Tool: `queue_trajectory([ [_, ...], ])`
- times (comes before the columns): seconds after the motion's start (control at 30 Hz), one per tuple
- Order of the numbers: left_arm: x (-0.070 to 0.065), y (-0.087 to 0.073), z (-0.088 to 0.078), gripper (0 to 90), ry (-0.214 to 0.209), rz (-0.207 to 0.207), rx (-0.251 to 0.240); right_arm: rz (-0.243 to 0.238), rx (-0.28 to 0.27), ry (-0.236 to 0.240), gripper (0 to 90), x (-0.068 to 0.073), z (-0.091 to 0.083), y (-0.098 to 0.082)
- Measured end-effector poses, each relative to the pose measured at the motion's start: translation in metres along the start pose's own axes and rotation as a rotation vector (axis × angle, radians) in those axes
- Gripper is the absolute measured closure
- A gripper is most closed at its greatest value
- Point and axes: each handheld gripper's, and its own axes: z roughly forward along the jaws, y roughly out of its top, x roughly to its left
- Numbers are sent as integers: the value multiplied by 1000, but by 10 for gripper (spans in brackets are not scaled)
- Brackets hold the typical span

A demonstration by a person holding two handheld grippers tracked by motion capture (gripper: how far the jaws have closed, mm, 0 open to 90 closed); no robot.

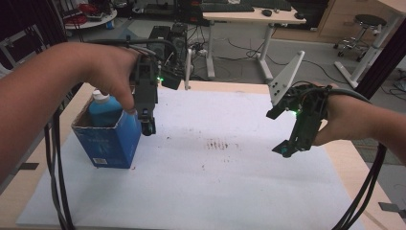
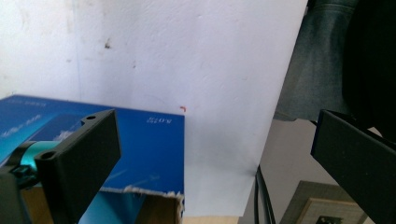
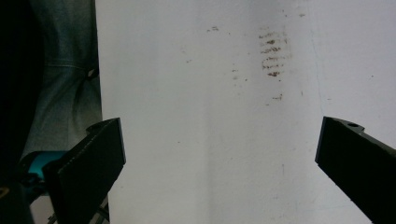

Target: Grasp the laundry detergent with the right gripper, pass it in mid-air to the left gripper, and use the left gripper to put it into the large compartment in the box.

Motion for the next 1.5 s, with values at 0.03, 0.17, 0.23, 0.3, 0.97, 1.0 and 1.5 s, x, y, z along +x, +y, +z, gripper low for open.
queue_trajectory([
  [0.03,-1,1,1,17,3,3,-3,2,6,-2,6,0,0,0],
  [0.17,-1,4,6,17,1,16,-19,0,21,5,6,0,1,2],
  [0.23,0,5,9,17,9,24,-11,-5,37,6,6,0,2,2],
  [0.3,1,5,11,17,19,25,-9,-9,55,12,6,1,3,2],
  [0.97,10,3,15,17,8,32,-21,-7,68,5,6,-5,3,1],
  [1.0,9,3,16,17,7,32,-23,-12,65,3,6,-5,4,1],
  [1.5,4,5,15,17,0,42,-24,-19,81,-7,6,0,-1,3],
])
